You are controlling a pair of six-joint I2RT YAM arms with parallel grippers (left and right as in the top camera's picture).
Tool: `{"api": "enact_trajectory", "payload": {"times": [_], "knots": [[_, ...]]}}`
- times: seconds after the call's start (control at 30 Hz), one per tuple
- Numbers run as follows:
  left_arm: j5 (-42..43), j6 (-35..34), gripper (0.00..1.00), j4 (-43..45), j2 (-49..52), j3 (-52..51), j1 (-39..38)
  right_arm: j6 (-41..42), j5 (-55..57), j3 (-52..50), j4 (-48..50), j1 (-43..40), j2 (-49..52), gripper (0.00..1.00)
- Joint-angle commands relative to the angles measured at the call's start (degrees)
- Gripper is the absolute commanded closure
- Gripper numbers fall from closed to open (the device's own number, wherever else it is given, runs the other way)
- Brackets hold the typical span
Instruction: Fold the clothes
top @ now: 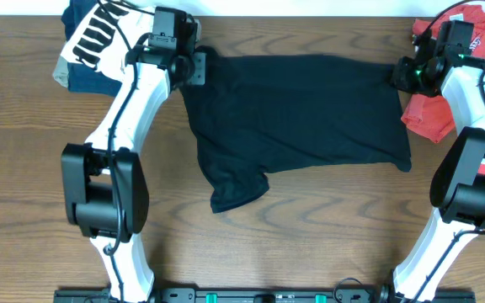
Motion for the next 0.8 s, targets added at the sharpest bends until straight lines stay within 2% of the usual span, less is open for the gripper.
{"api": "enact_trajectory", "payload": {"times": [0.0, 0.2, 0.77], "knots": [[-0.3, -0.1, 0.94, -4.8, -2.4, 0.3, 0.3, -1.9, 1.7, 0.3, -1.4, -0.5, -1.2, 0.99], [-0.3, -0.1, 0.94, -10.4, -2.3, -2.0, 0.3, -3.8, 3.6, -0.8, -3.0, -0.8, -1.2, 0.99], [-0.2, -0.1, 0.93, -11.4, -2.3, -9.3, 0.2, -4.4, 4.8, -1.8, -2.6, -0.8, 1.7, 0.99]]}}
